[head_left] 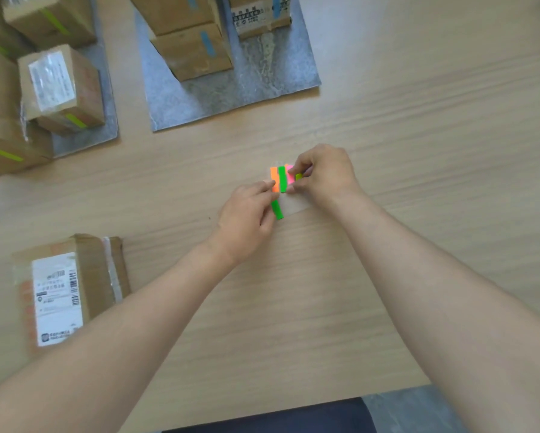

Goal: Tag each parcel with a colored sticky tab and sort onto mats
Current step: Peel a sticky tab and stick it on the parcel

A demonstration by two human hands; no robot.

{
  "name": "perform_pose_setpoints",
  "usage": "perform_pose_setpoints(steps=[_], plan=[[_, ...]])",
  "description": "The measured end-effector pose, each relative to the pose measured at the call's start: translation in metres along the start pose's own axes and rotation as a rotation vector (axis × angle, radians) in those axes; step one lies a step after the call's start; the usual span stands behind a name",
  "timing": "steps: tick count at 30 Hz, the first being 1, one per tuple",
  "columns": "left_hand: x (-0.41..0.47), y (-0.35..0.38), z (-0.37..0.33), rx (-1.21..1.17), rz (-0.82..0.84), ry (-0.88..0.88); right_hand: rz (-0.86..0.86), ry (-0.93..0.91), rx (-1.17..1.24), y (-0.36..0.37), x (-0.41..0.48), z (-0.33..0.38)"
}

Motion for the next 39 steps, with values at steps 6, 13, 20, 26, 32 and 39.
perform_pose_setpoints(steps=[6,13,20,26,32,39], plan=[[0.001,0.025,-0.004,0.212,0.169,0.070,-0.015,-0.062,-0.058,-0.003,0.002,0.007],[0.000,0.019,-0.007,0.331,0.156,0.044,-0.032,-0.289,-0.269,0.006,-0.011,0.025],[0.006,0.019,-0.007,0.387,0.152,0.014,-0.014,-0.232,-0.231,0.003,-0.004,0.018],[0.006,0.022,-0.002,0.357,0.145,0.013,-0.410,0.075,0.435,-0.032,-0.027,-0.020],[0.002,-0.025,0.024,-0.434,-0.217,-0.240,-0.547,-0.174,0.556,-0.026,-0.066,0.012],[-0.042,-0.044,0.059,-1.351,-0.293,-0.531,-0.535,-0.552,0.229,-0.006,-0.095,0.094]])
Point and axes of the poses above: each hand's wrist, its own x-axis towards the middle knuckle, its own y-axis out of the palm, z = x × y, the point moved 10 cm from there along x, towards the middle knuckle, and after that the axes turned 10 degrees about z, right-handed, at the moved point
